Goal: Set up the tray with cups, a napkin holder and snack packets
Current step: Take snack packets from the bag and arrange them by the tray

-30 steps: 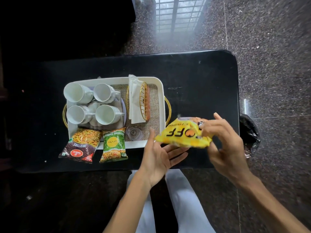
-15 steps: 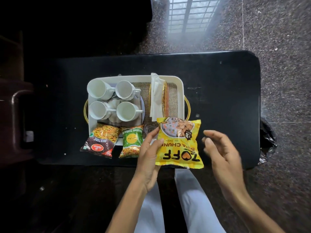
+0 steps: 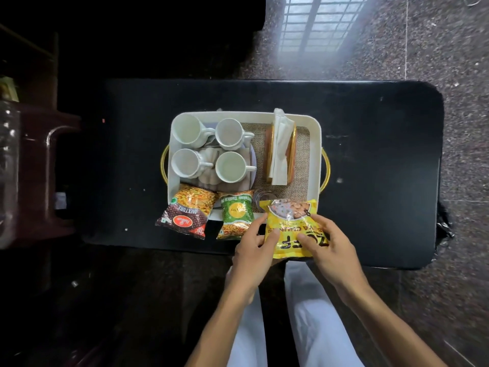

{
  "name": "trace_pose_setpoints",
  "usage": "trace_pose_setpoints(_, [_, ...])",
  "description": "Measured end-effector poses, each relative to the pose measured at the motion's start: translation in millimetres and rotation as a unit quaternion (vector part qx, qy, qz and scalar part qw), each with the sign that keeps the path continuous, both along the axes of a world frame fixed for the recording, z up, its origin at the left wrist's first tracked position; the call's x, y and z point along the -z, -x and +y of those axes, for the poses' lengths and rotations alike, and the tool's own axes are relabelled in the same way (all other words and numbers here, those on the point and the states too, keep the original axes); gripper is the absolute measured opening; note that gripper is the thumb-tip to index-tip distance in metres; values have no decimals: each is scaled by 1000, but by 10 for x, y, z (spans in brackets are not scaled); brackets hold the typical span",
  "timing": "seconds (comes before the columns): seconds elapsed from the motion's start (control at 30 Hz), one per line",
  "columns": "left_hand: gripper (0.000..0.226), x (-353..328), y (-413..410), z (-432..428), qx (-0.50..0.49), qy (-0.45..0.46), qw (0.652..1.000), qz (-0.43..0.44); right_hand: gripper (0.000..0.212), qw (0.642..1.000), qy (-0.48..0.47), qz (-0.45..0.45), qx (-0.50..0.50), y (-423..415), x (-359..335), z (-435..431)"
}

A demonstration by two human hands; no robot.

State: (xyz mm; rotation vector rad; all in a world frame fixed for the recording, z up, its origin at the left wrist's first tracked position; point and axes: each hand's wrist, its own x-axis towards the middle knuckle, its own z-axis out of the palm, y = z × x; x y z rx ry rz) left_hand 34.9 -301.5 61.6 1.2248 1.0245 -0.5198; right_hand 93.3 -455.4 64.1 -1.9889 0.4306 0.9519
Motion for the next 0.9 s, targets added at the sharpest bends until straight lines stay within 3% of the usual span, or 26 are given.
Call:
trace_pose_setpoints(0.1, [37,44,28,-35,-60,2,998,-9,53,1000,15,-22,10,17,87,86])
trace_pose_setpoints(0.43, [57,22,199,-229,-162,28,986,13,47,993,77,-91,0,41,365,205])
trace_pose_setpoints(0.9, [49,-46,206,-222,-155,38,987,10,48,988,80,-131,-30,-15,393,153])
